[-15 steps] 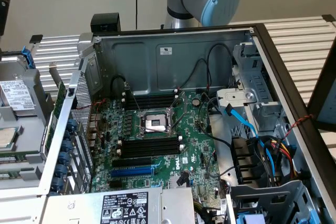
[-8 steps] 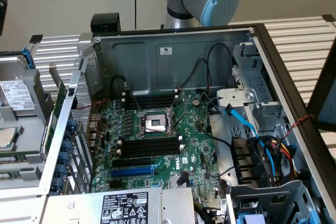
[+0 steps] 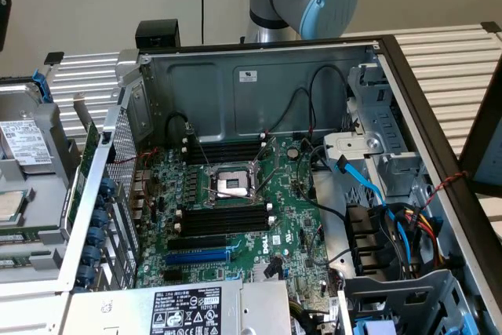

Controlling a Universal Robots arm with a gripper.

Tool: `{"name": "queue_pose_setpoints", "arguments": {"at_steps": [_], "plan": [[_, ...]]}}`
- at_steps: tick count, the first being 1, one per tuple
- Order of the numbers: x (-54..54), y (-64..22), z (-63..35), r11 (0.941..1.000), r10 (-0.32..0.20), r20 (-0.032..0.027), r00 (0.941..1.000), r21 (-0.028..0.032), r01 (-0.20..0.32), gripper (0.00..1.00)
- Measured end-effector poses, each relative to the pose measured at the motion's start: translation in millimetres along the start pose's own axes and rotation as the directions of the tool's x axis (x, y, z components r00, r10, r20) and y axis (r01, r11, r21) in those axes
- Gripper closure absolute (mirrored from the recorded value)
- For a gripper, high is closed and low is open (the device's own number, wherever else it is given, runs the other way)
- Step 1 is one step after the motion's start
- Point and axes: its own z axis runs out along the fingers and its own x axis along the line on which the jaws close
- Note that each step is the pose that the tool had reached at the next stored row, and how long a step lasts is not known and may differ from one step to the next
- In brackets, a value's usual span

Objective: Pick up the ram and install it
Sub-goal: 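Reach for the ram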

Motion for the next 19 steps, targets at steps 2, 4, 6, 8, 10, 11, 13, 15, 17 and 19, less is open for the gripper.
{"name": "queue_pose_setpoints", "arguments": {"at_steps": [2, 4, 6, 8, 10, 11, 13, 15, 17, 19], "plan": [[0.0, 0.0, 0.0, 0.9994, -0.036, -0.0026, 0.9994, -0.0002, 0.036, 0.77], [0.0, 0.0, 0.1, 0.9974, -0.072, -0.0050, 0.9974, -0.0006, 0.072, 0.77], [0.0, 0.0, 0.2, 0.9942, -0.107, -0.0074, 0.9942, -0.0013, 0.107, 0.77], [0.2, 0.0, 0.2, 0.9895, -0.145, -0.0101, 0.9894, -0.0019, 0.145, 0.77], [0.6, 0.2, 0.1, 0.9843, -0.176, -0.0125, 0.9842, -0.0024, 0.176, 0.77], [0.9, 0.4, 0.2, 0.9814, -0.192, -0.0135, 0.9813, -0.0027, 0.192, 0.77], [1.6, 0.8, 0.4, 0.9751, -0.222, -0.0153, 0.9750, -0.0032, 0.222, 0.77], [2.5, 1.2, 0.3, 0.9685, -0.249, -0.0175, 0.9683, -0.0039, 0.249, 0.77], [3.6, 1.8, 0.4, 0.9620, -0.273, -0.0190, 0.9618, -0.0045, 0.273, 0.77], [4.4, 2.1, 0.5, 0.9540, -0.300, -0.0207, 0.9538, -0.0051, 0.300, 0.77]]}}
